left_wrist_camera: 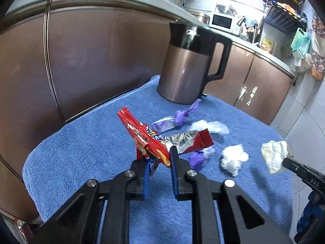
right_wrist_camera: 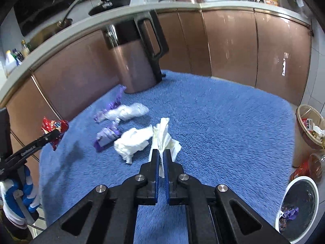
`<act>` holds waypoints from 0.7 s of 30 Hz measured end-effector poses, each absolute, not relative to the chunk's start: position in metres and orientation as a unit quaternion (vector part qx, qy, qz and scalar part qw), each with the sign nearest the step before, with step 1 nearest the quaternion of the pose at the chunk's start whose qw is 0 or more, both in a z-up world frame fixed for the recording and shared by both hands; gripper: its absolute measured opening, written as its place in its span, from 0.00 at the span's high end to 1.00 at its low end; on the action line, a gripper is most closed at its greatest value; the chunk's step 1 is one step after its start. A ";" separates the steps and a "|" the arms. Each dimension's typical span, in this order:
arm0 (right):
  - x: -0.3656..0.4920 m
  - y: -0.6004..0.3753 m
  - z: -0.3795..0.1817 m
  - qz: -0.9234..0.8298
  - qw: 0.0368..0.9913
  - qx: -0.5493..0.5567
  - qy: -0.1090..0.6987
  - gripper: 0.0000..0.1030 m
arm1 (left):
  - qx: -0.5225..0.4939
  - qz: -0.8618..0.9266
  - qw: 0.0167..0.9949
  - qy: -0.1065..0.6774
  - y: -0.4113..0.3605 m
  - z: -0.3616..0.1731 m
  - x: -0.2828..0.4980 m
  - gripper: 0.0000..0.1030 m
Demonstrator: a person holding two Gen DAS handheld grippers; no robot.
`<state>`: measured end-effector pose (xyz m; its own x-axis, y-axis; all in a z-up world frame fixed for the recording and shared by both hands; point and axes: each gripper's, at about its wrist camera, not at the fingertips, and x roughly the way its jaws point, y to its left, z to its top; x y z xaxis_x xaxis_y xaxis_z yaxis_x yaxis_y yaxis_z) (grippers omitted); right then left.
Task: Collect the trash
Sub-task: 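Carry both items over the grey bin and open both tools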
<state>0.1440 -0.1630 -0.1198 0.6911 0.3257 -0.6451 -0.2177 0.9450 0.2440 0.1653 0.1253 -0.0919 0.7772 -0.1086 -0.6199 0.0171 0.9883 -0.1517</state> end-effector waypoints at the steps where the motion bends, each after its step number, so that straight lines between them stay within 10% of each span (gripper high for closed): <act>1: 0.141 -0.165 -0.116 0.149 0.918 0.076 0.360 0.96 | -0.069 -0.037 0.941 0.330 0.122 -0.088 0.163 0.84; 21: 0.007 -0.309 -0.070 0.000 0.953 0.145 0.267 0.95 | 0.006 -0.199 0.929 0.313 -0.064 -0.037 0.125 0.84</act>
<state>0.0073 -0.3087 -0.0704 0.8570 0.0784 -0.5093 0.0767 0.9579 0.2766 0.1254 -0.0638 -0.0368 0.7246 -0.3654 -0.5843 0.3732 0.9209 -0.1130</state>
